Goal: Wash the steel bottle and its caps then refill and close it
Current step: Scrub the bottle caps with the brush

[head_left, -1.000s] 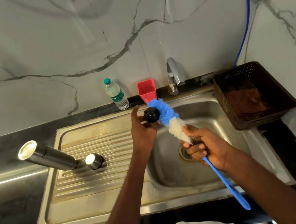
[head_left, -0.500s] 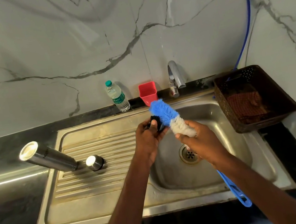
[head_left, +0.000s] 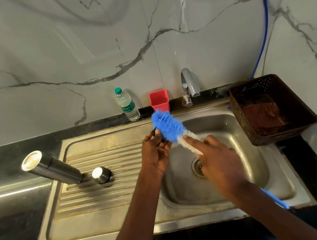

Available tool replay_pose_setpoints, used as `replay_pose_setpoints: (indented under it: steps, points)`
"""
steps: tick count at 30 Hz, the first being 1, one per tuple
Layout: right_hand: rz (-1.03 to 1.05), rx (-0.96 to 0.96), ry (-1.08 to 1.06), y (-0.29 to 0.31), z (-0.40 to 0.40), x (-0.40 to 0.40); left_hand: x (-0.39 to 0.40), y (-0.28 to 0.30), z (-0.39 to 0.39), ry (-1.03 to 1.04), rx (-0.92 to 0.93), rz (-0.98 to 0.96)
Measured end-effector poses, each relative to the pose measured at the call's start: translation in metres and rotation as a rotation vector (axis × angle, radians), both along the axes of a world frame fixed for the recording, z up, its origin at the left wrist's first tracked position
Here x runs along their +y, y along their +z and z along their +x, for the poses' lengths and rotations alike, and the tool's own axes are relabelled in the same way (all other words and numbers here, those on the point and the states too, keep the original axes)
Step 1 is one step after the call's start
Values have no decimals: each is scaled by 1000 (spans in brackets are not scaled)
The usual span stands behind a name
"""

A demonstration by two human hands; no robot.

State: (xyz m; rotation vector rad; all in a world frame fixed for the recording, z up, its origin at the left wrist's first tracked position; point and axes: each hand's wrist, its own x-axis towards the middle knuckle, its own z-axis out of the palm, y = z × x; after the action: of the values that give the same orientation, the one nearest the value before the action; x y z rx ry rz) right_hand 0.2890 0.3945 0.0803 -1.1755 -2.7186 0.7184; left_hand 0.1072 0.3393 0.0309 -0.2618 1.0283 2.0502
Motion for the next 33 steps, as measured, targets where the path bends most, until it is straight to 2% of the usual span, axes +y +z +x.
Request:
replay_pose_setpoints:
  steps: [2,6,11,12,16,18,21,24,26,29,30,33]
  points:
    - [26,-22,17,-2,9,-8,-4,1,-2,-21,5,-15]
    - [47,83,-51,-8,1,3,-1,-1,12,-124,44,-71]
    - [-31,124,-13,-12,7,0,-4,-3,1,-33,126,-178]
    - [-45,135,-12,-14,8,-2,-5,-3,5,-40,197,-190]
    - [-64,154,-80,-5,-4,12,-8,-12,27,-52,667,-337]
    - [-37,116,-46,3,-4,16,-6,-10,22,25,753,-419]
    - [36,11,73,14,3,0,-3,-9,7,91,687,-437]
    - [48,44,23,18,-5,6,0,-2,20,-35,602,-355]
    - [21,127,-22,17,-12,17,3,2,23,-69,444,-327]
    - [63,31,63,12,-5,6,6,9,7,-33,79,-256]
    - [52,18,81,7,-1,-2,5,9,2,-61,31,-250]
    - [36,87,23,-10,-1,-2,6,14,7,-211,72,-289]
